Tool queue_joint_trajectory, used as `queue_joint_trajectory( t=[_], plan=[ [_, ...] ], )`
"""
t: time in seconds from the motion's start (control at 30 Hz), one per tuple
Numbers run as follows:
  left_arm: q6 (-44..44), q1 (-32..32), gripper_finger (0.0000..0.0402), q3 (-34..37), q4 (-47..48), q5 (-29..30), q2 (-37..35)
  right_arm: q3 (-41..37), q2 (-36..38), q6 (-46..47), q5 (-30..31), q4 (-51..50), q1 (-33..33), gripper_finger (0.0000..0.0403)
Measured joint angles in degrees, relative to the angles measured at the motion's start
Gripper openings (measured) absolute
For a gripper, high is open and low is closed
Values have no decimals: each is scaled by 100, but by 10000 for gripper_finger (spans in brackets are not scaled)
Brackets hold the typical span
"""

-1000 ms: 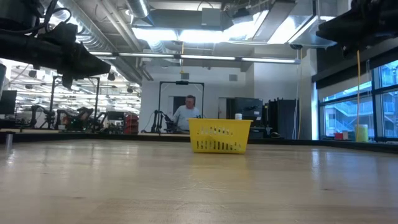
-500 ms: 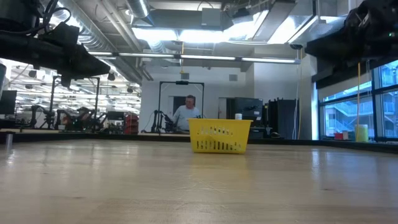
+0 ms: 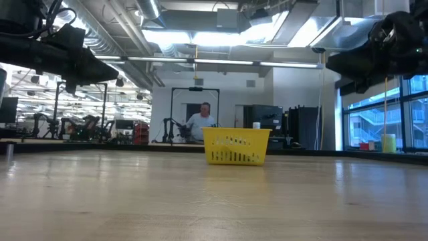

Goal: Pick and place Stevia / Truvia into bins
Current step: Return to Home Position

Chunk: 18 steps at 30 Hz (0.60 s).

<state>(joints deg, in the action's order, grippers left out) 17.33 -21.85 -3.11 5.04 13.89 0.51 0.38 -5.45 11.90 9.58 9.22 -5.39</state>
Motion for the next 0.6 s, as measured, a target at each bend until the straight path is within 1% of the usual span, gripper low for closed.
queue_joint_trajectory(
  t=[0.07,0.23,0.37,0.6],
  plan=[
    [-66,-1,61,0,0,-12,0,0,1,-15,-2,-41,0,87],
    [-62,0,61,0,53,-308,2,0,0,-13,-2,-114,0,87],
    [-60,0,61,0,55,-308,2,0,0,164,-4,-171,0,87],
    [-58,0,61,0,55,-308,2,0,1,190,-6,-209,0,87]
  ],
)
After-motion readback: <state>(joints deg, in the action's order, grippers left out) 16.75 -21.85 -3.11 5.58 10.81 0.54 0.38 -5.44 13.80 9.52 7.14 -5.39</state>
